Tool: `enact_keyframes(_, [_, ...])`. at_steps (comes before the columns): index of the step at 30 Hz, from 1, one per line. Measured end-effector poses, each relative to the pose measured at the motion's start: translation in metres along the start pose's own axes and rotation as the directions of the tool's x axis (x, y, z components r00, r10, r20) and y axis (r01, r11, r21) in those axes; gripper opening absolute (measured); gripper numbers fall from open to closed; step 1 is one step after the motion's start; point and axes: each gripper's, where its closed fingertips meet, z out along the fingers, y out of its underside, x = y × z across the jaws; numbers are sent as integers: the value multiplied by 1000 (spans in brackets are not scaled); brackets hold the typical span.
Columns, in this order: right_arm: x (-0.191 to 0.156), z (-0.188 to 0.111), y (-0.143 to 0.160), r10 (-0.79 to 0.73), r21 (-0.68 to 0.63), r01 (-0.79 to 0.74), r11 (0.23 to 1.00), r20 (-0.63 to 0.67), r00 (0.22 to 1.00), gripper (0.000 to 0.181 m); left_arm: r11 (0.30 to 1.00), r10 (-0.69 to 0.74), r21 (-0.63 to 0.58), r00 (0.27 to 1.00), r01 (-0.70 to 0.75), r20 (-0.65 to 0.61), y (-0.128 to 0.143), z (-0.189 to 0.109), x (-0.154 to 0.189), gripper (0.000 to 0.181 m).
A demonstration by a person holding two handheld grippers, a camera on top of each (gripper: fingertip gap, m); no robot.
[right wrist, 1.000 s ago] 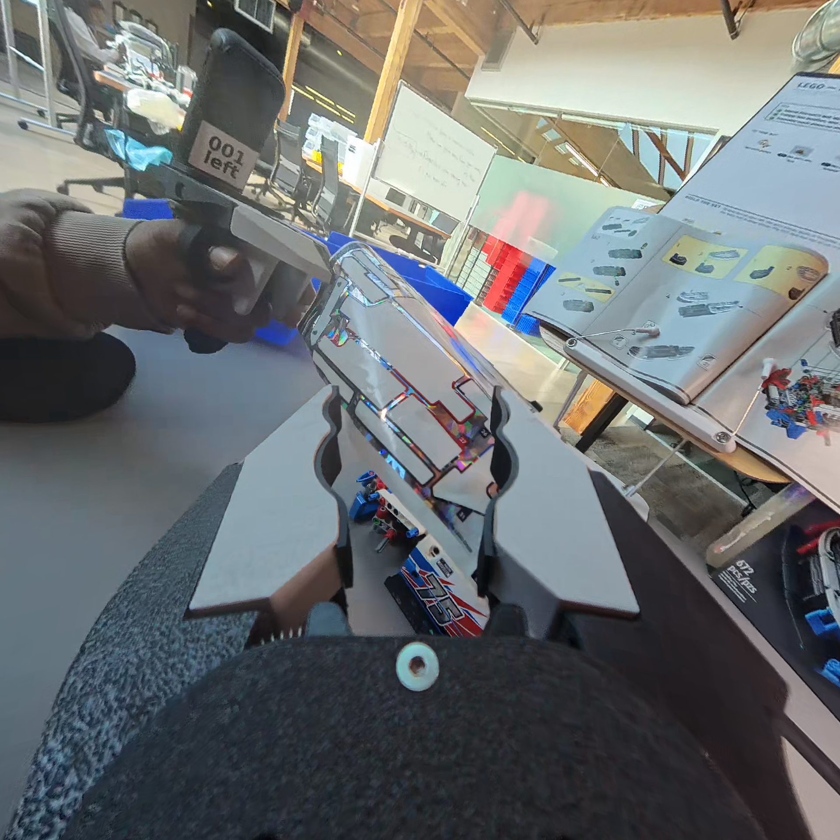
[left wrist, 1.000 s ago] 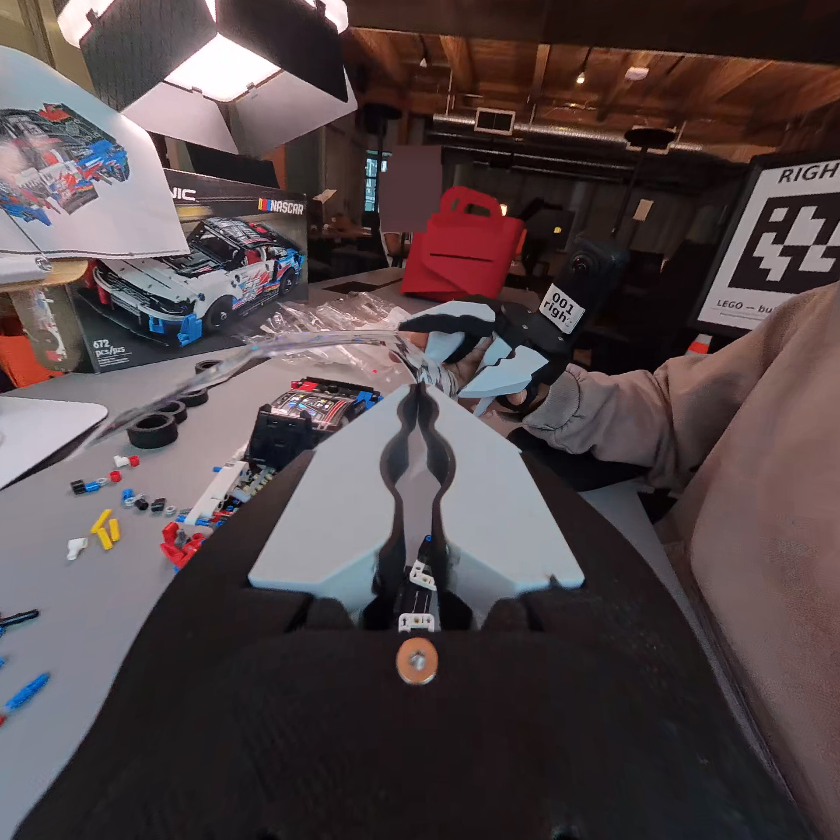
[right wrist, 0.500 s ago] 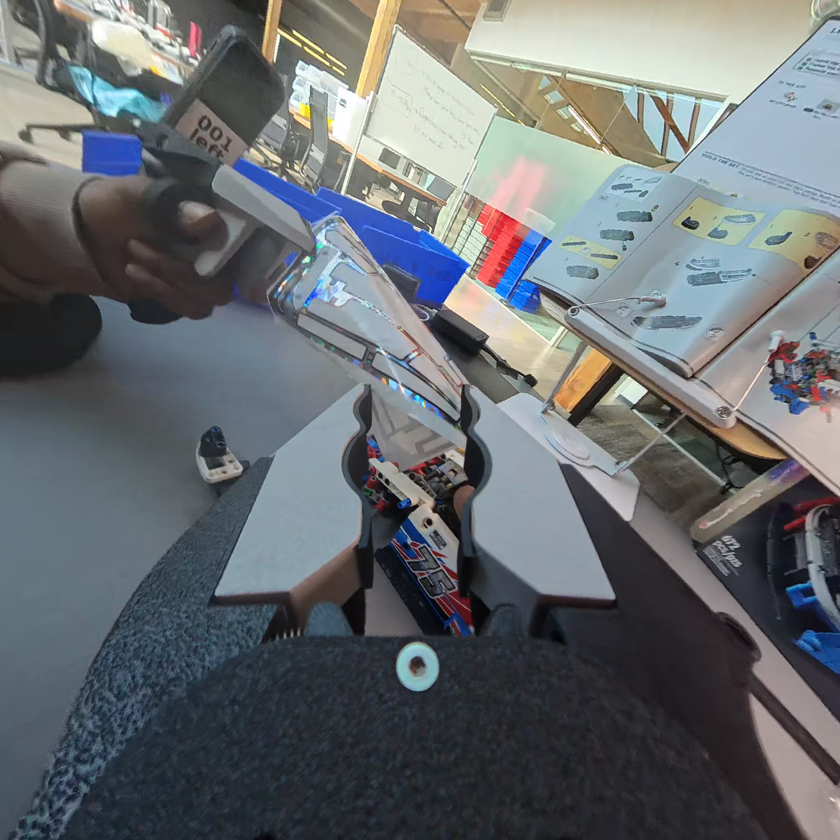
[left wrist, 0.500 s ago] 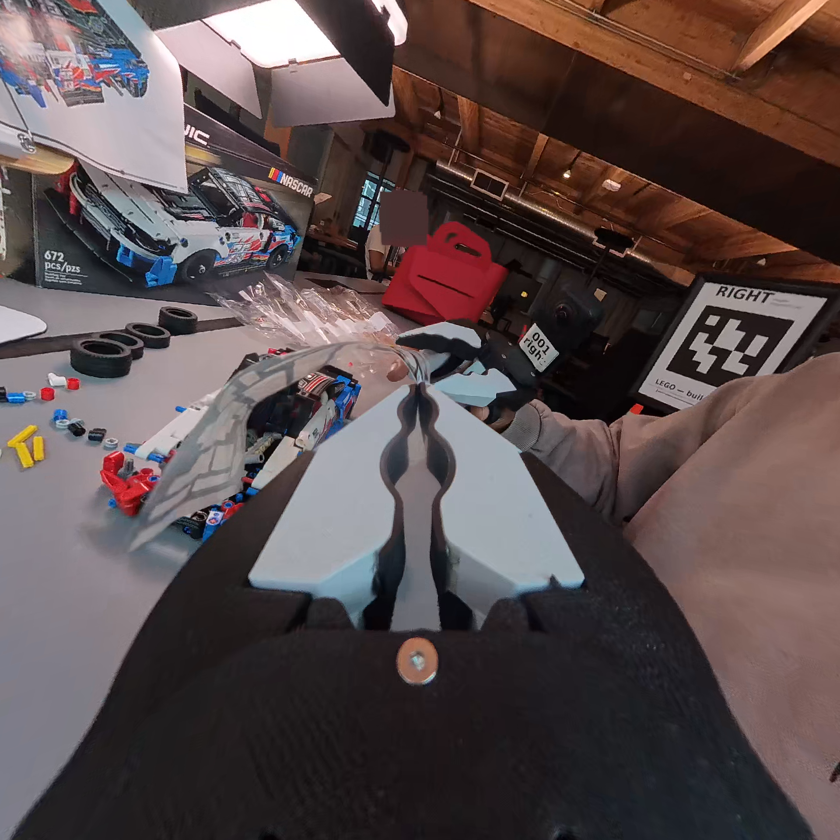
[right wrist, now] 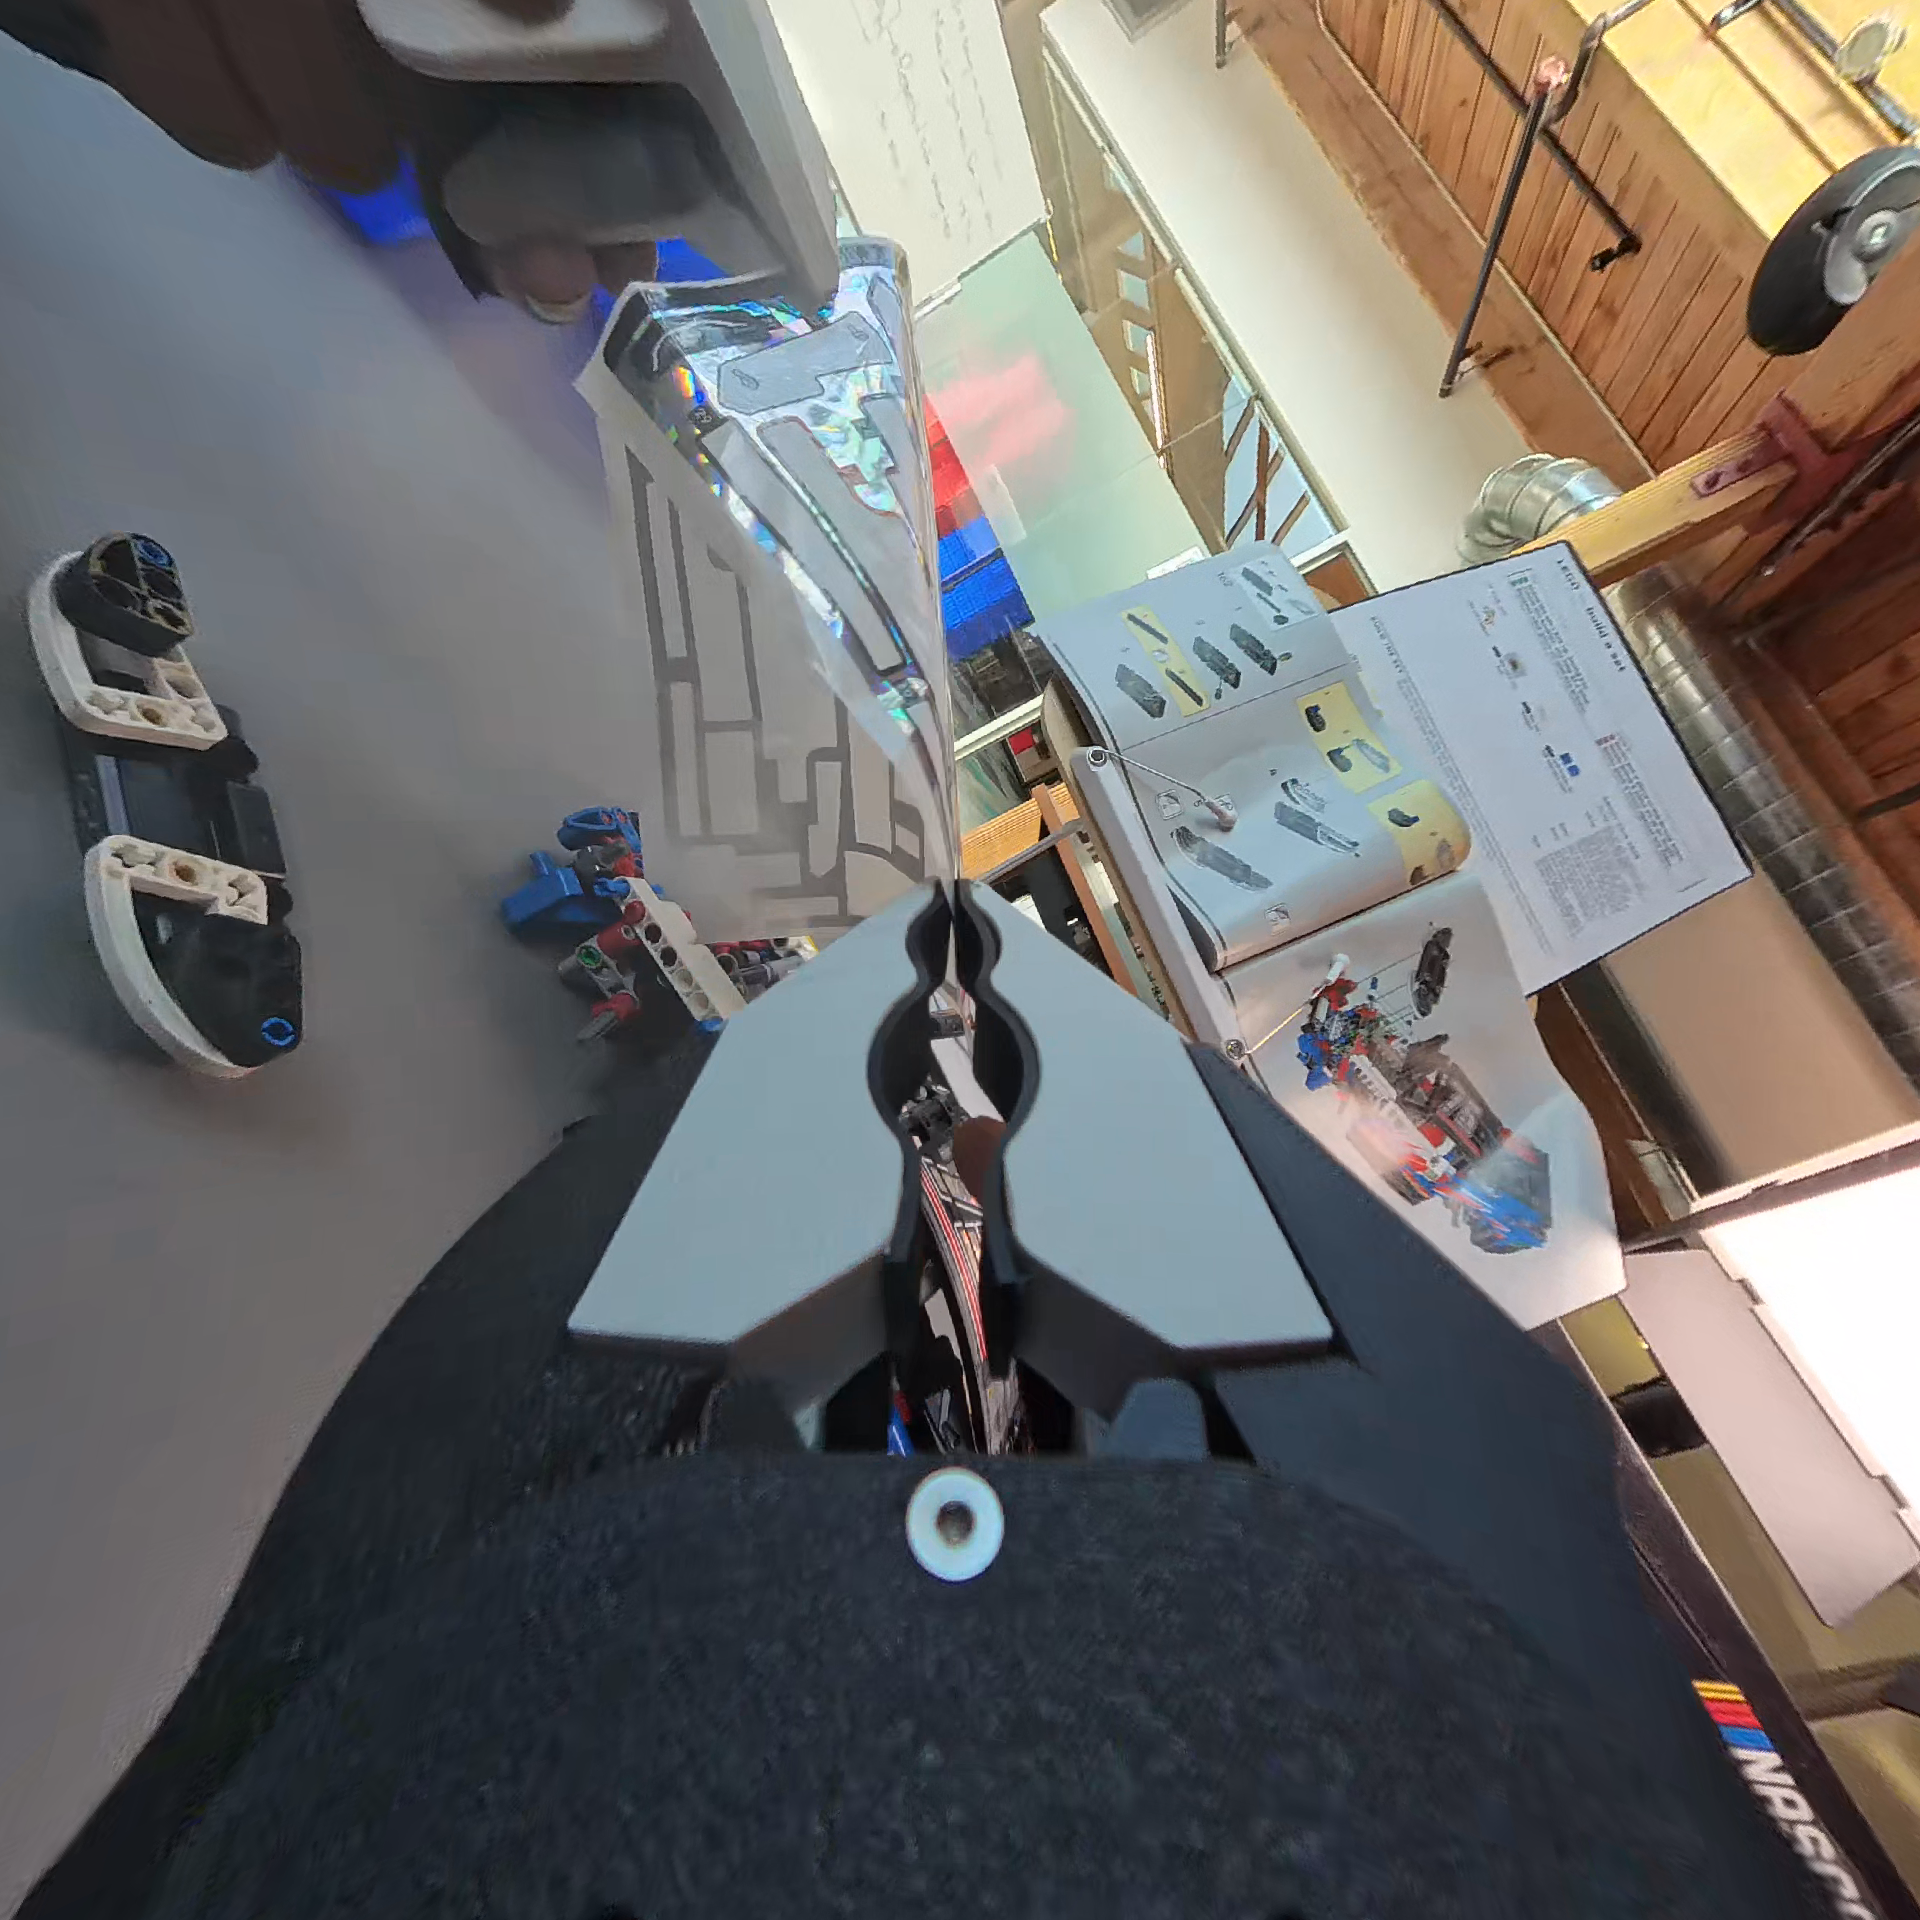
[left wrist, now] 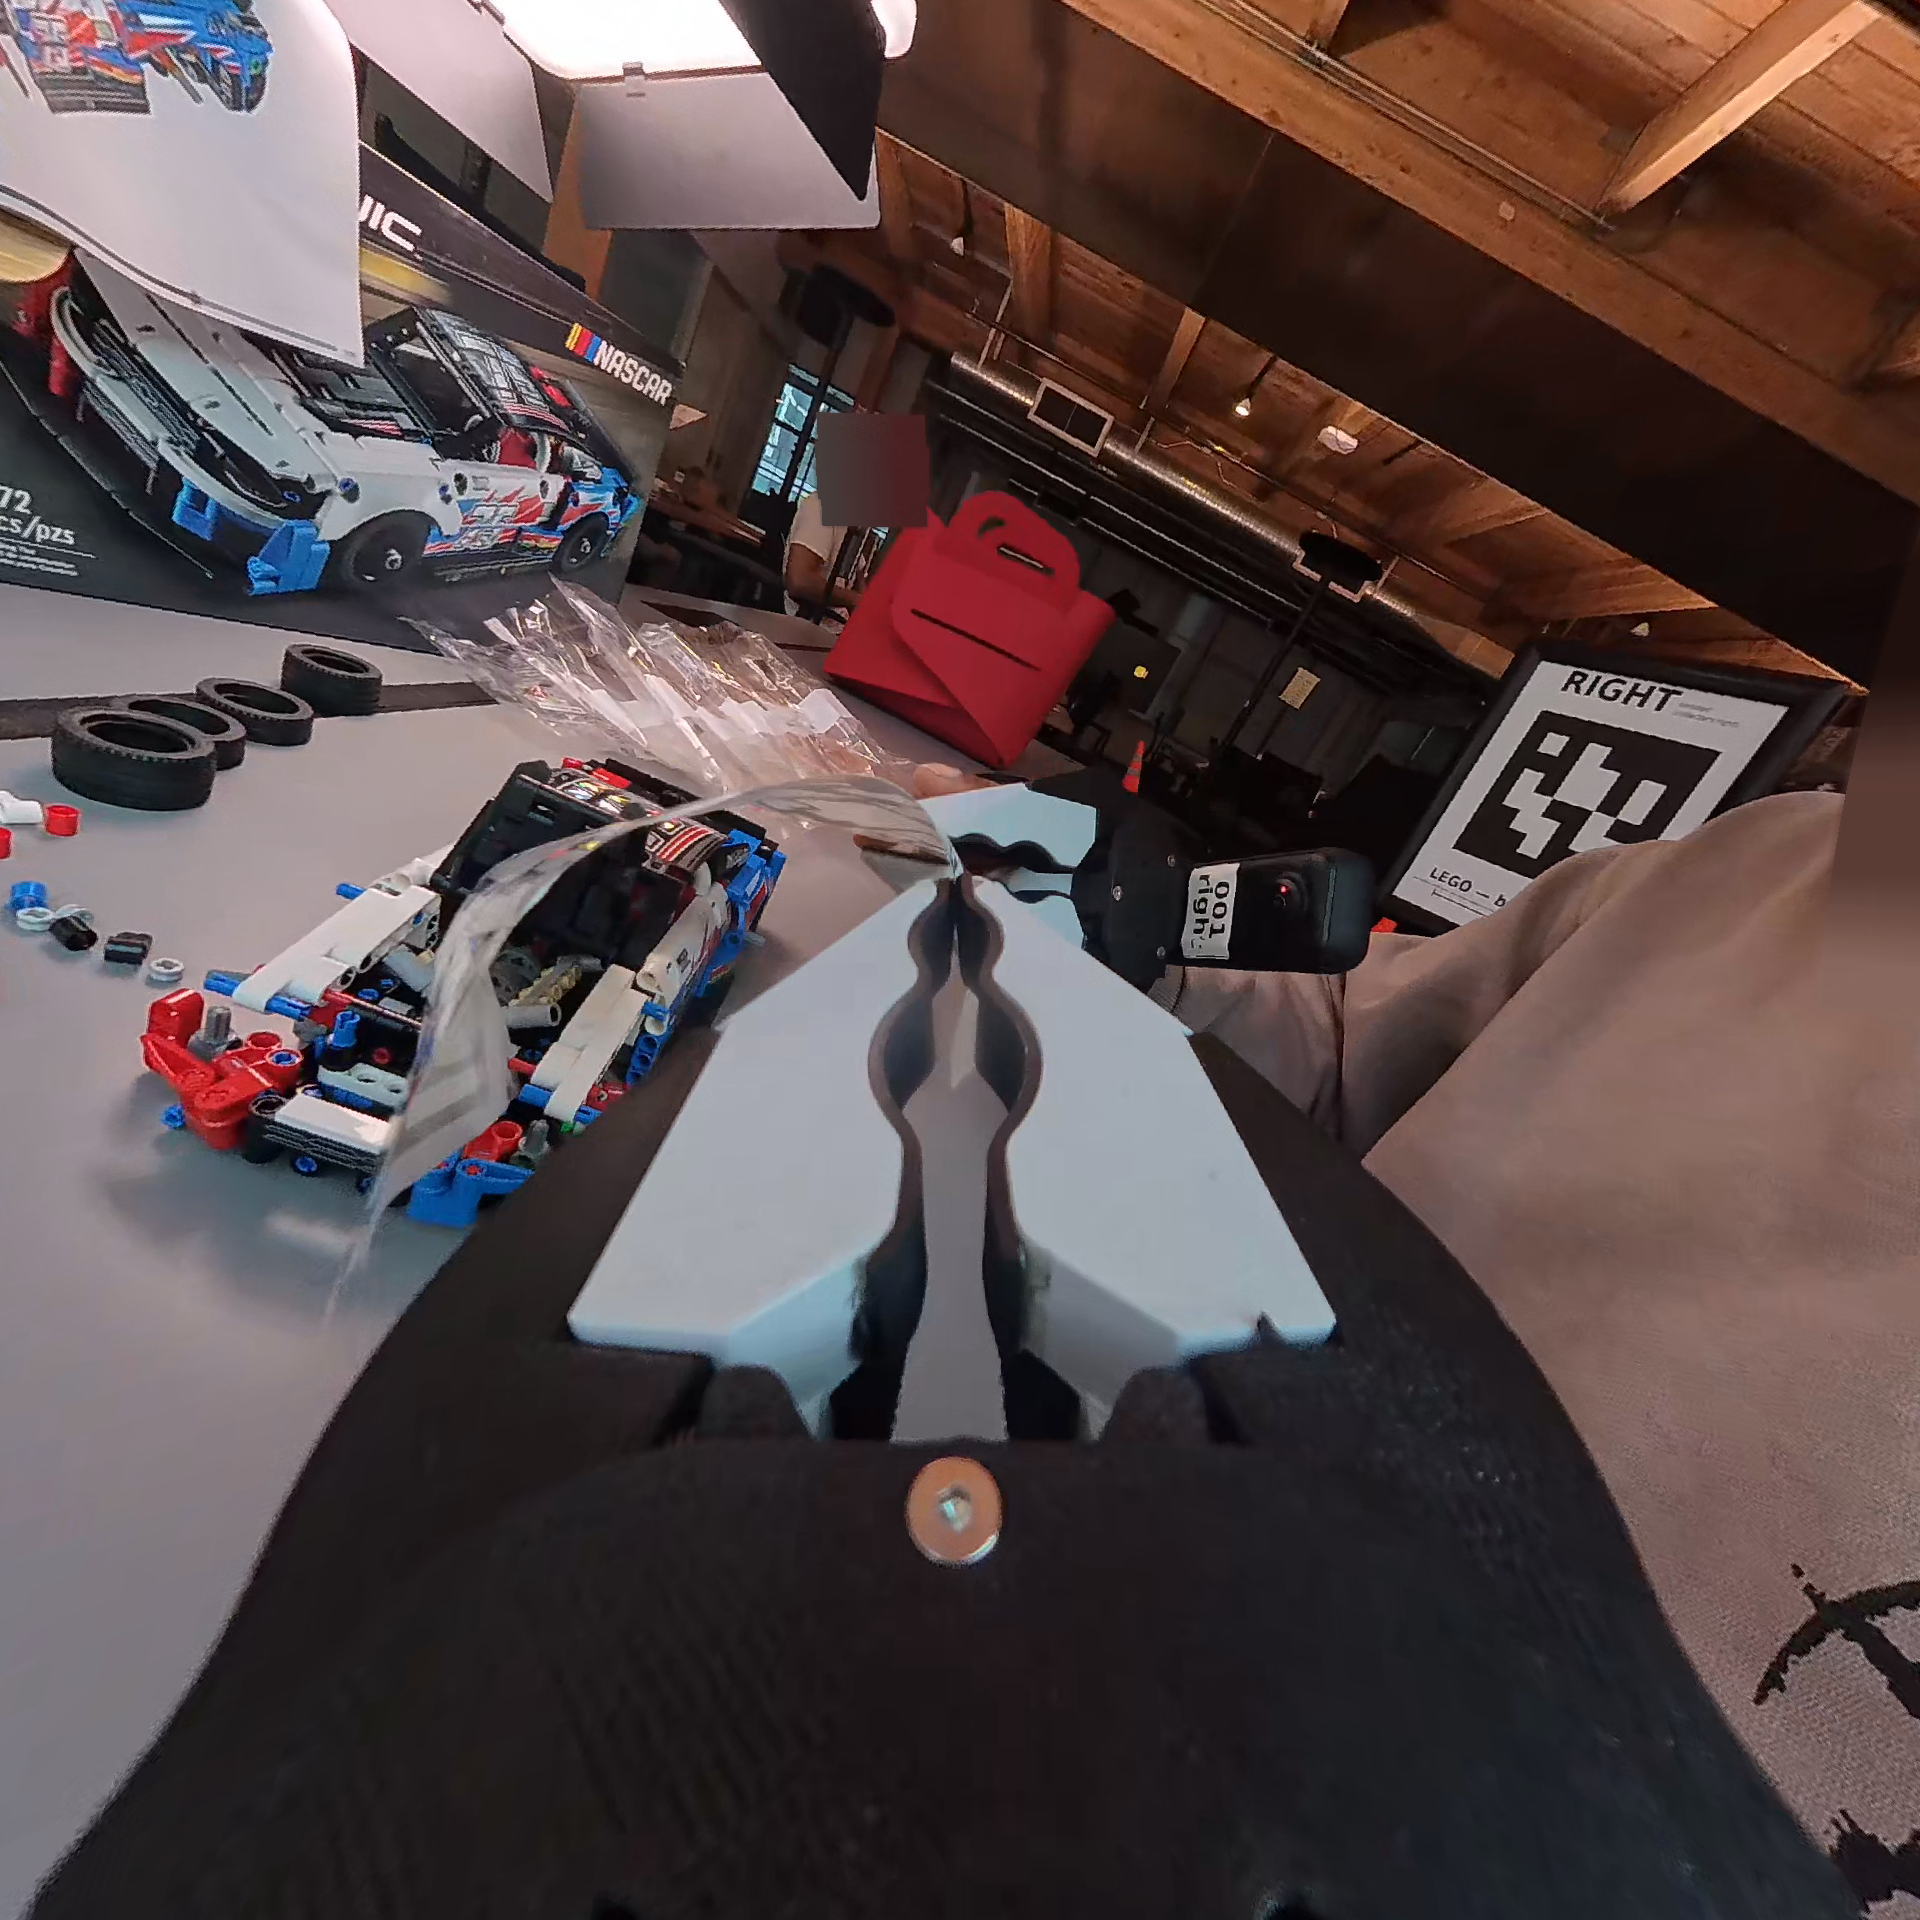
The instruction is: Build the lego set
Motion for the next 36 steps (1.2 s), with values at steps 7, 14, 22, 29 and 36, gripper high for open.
enact_keyframes(7, [-4,-2,-8,-164,34,166,985,-63,984,0,976,-201,88,980,201,-11,-9,-6,-13,39])
enact_keyframes(14, [-54,1,-16,-300,91,293,952,63,952,0,904,-373,220,928,367,-14,-17,-22,-41,11])
enact_keyframes(22, [-63,-3,-16,-193,116,175,978,170,966,11,963,-188,206,982,176,38,-23,-27,-36,0])
enact_keyframes(29, [-29,-10,-25,261,149,-299,942,232,937,20,978,-83,191,996,78,16,-30,-35,-28,0])
enact_keyframes(36, [7,-9,-26,554,128,-591,796,238,798,32,997,-32,73,995,39,-95,-8,-16,-5,0])
